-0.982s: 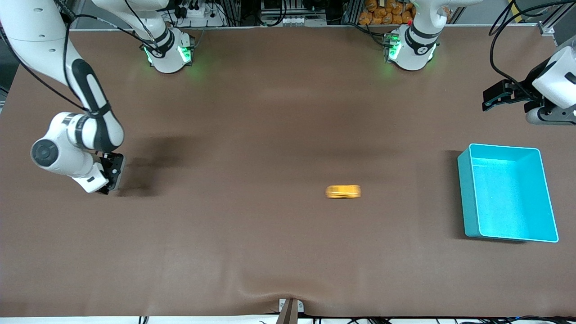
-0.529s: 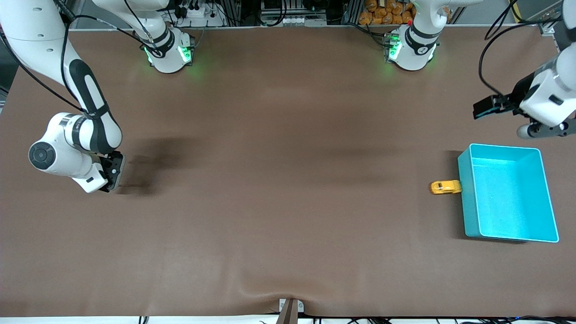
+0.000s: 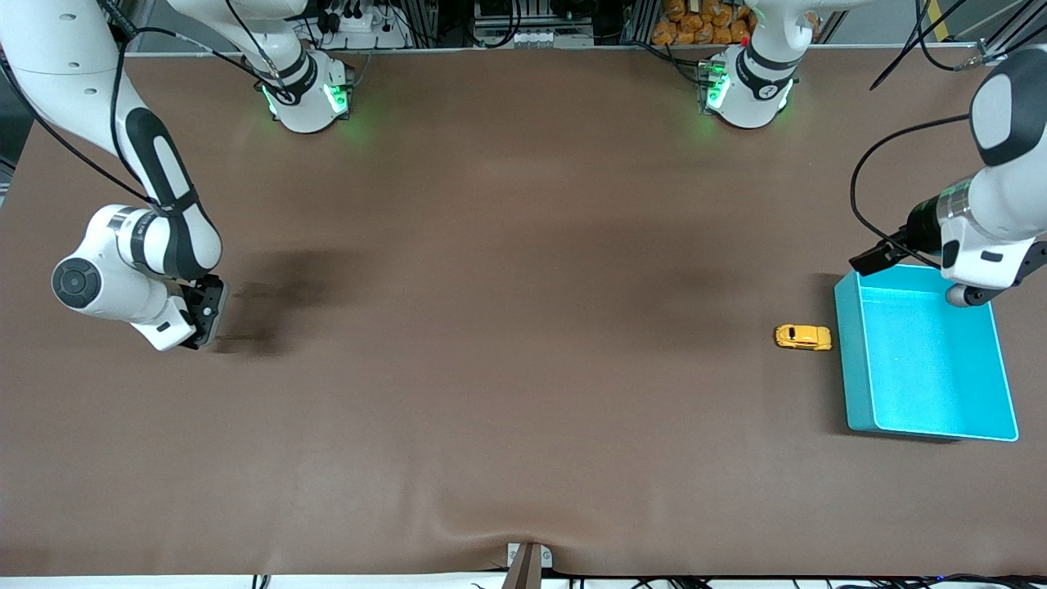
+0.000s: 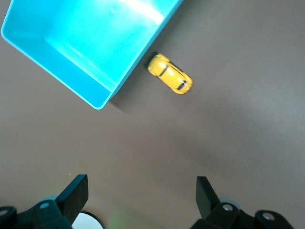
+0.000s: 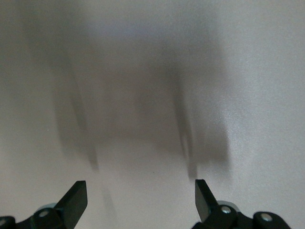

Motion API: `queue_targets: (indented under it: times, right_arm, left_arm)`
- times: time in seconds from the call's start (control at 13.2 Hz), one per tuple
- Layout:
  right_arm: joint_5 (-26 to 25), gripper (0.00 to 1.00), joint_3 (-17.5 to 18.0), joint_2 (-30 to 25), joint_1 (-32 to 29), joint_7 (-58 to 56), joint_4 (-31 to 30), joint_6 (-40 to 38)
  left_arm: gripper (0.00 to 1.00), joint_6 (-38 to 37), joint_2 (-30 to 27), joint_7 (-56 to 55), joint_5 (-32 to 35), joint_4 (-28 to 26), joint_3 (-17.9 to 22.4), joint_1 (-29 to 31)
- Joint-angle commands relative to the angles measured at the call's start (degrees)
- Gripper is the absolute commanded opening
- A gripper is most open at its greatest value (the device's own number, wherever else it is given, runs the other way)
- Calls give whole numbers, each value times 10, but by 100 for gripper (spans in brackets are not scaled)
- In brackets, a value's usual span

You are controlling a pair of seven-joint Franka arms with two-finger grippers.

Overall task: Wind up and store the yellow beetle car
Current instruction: 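Move the left gripper toward the car while the right gripper withdraws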

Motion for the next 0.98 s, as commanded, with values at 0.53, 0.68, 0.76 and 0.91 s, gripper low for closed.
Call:
queue_targets:
  times: [0.53, 0.68, 0.76, 0.91]
  right_arm:
    - [50, 100, 18, 67, -86, -76, 198, -169]
    - [50, 100, 18, 67, -85, -76, 197, -169]
    - [51, 100, 18, 67, -85, -76, 197, -170]
    - [51, 100, 18, 67, -85, -76, 198, -170]
  left_arm:
    - [100, 134, 42, -171, -2, -60, -2, 10]
    - [100, 166, 44, -200, -2, -79, -2, 10]
    - [100, 172, 52, -216, -2, -80, -2, 10]
    - [100, 200, 72, -263, -2, -80, -1, 10]
